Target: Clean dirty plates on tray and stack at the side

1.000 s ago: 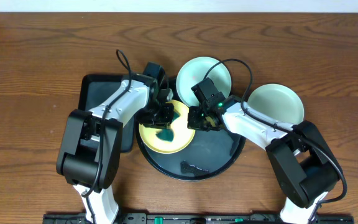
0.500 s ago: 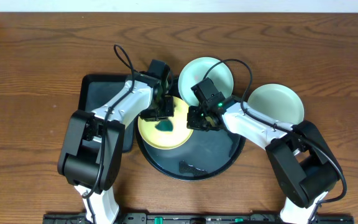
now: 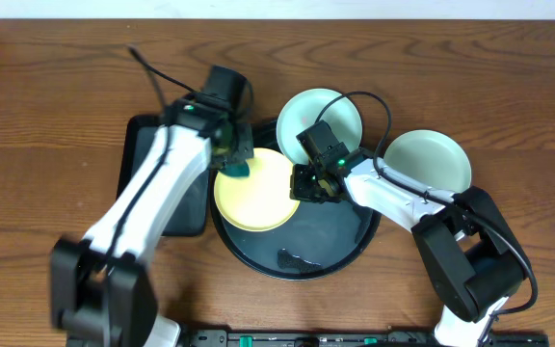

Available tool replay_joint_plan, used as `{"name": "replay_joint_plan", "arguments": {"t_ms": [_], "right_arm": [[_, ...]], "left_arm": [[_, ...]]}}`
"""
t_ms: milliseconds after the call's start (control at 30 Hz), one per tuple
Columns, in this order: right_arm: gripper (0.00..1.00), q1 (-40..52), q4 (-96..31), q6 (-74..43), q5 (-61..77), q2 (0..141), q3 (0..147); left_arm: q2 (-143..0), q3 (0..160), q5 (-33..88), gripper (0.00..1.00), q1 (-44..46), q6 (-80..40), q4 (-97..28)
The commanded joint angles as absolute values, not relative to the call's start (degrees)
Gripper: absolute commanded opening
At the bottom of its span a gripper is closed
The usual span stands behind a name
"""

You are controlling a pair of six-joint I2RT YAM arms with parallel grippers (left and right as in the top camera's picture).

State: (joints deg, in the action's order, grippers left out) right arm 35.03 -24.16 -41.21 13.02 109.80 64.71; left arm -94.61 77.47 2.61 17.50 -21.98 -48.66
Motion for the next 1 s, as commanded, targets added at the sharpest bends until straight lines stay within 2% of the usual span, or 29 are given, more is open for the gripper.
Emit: {"name": "replay_joint_plan", "arguments": {"t_ms": [0,200,300,700,967], "right_arm": [[0.01,35.24,-25.45,-39.68,11.29,110.45,65.78],[0.01,35.38,-32.56,-30.06,12.62,109.47,71.66],[0.01,35.97,-37.5,-25.65,8.8,107.72,75.64],[0.01,46.78,-47.66,-17.04,-30.7,94.7,78.0],[0.01,54.85,-48.01,-15.64,-49.19,91.35,78.0]], "left_arm": [[-89.84,78.72,0.32,0.07,14.24,-22.81,-49.47],[-86.8,78.72,0.36,0.07,6.92,-22.59,-49.93],[-86.85,78.13,0.36,0.07,3.97,-22.59,-50.13],[-86.87,77.36,0.34,0.08,2.15,-22.59,-50.09],[-86.87,77.34,0.34,0.07,2.15,-22.61,-50.13]]}}
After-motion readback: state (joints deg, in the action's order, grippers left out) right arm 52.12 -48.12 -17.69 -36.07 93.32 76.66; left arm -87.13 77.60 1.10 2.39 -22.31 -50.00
